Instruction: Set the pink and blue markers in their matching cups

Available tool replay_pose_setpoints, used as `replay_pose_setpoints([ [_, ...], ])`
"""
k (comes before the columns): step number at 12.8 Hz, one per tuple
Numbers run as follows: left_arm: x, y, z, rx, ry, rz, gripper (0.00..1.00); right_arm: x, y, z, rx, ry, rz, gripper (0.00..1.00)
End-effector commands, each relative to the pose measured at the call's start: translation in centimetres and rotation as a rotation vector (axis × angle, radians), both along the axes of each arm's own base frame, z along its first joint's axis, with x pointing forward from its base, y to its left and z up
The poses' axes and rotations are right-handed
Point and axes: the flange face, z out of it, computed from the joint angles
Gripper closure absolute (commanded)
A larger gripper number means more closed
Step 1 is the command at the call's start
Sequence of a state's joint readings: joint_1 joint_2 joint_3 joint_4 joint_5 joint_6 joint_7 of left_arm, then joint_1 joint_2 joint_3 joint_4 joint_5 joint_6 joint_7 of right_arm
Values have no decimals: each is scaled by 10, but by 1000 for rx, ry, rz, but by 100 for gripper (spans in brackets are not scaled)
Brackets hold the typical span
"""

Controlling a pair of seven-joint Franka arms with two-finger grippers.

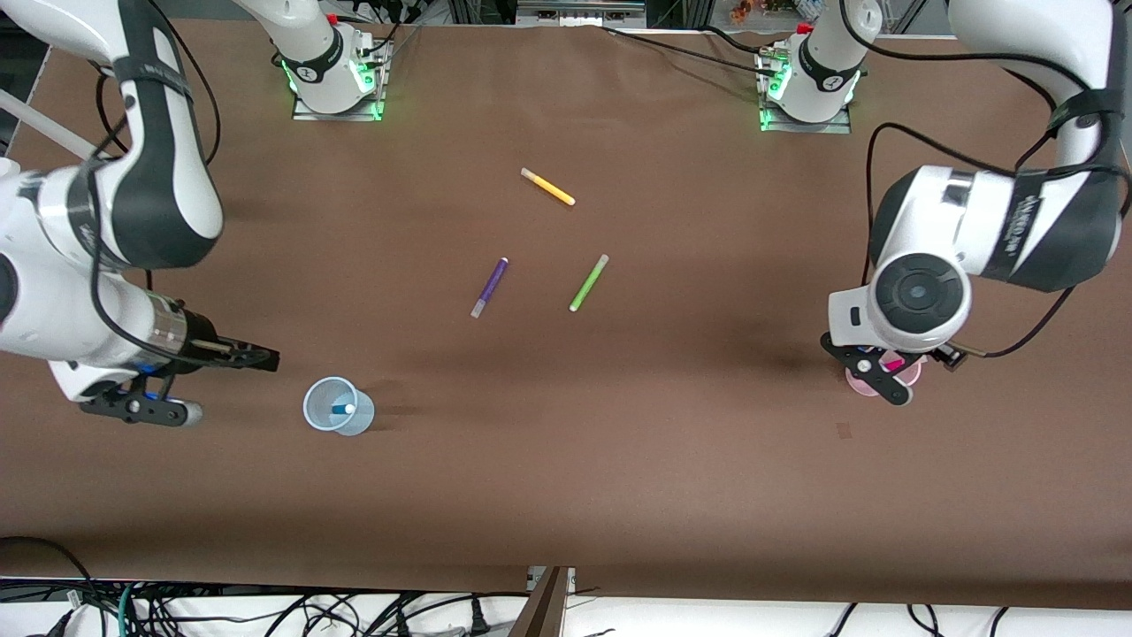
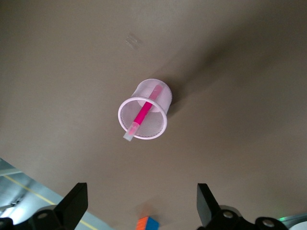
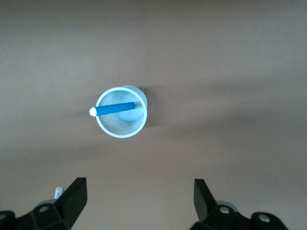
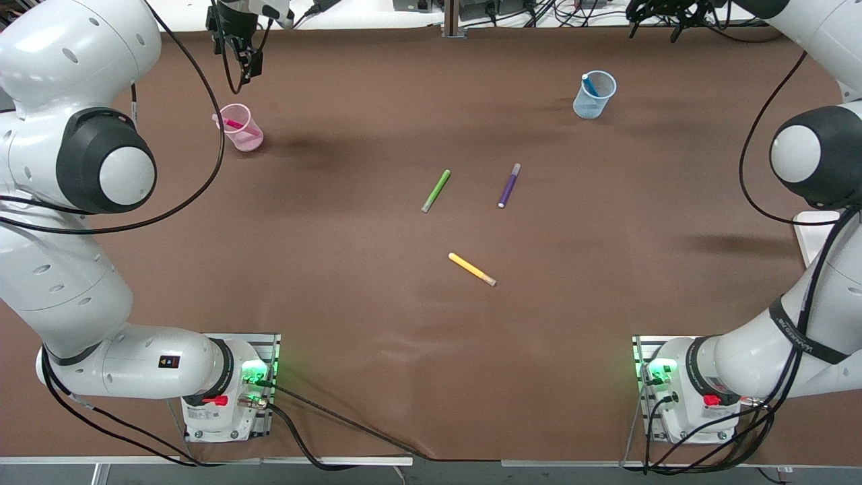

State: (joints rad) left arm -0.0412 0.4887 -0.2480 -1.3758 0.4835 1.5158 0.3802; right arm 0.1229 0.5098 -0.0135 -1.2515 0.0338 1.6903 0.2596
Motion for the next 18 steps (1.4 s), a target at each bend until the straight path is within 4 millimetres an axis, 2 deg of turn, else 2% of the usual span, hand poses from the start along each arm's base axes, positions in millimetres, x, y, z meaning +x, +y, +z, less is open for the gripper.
replay_pose_setpoints([
  [1, -13, -1, 46, -79, -68, 171, 0, -20, -6, 40, -22, 9, 18, 1],
  [3, -24, 6, 82, -144, -134, 321, 0, -30, -8, 56, -39, 21, 22, 1],
  [5, -38, 21, 116, -215, -179, 449, 0, -38, -8, 67, -38, 35, 20, 1],
  [8, -63, 36, 155, -253, -255, 622, 0, -53, -5, 87, -43, 61, 23, 1],
  [9, -70, 51, 165, -273, -270, 701, 0, -59, -6, 93, -46, 73, 24, 1],
  [11, -86, 66, 180, -300, -305, 748, 0, -69, -9, 103, -51, 100, 21, 1],
  [14, -98, 90, 190, -347, -312, 807, 0, -82, -12, 118, -90, 119, 25, 1],
  [18, -120, 103, 193, -366, -372, 826, 0, -97, -10, 143, -89, 99, 22, 1],
])
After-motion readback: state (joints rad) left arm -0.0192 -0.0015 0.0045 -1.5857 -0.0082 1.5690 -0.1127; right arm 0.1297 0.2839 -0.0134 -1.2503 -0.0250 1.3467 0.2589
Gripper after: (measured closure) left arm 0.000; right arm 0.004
